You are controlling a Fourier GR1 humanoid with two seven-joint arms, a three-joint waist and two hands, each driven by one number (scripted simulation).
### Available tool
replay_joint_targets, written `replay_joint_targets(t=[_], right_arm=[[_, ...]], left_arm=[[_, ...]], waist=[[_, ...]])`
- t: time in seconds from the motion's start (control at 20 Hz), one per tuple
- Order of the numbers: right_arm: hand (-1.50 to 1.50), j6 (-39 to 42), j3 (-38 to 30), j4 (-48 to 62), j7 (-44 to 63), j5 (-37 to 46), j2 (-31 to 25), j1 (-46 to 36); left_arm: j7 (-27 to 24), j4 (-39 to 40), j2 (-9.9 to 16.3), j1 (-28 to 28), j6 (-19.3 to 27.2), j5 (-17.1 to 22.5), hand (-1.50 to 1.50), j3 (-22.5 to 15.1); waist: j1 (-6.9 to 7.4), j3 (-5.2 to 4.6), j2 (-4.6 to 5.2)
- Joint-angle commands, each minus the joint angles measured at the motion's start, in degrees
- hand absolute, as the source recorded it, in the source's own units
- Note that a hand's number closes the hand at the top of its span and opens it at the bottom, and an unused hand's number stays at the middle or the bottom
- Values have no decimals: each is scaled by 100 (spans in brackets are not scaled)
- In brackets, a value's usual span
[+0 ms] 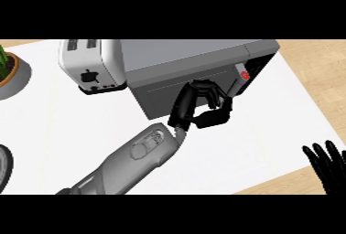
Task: Pick up the milk, place it into the microwave and close the microwave
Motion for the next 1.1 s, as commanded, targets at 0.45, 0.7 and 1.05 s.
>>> replay_joint_targets(t=[0.45,0.7,1.05], right_arm=[[-150,273,-60,-343,225,-557,-256,176],[-150,365,-55,-498,289,-737,-345,107],[-150,374,-134,-759,428,-986,-486,129]], left_arm=[[-624,527,2,-511,98,707,150,352],[-778,568,2,-528,149,861,150,364],[-1035,678,1,-497,197,980,150,282]], waist=[[-309,20,80],[-319,23,114],[-369,17,125]])
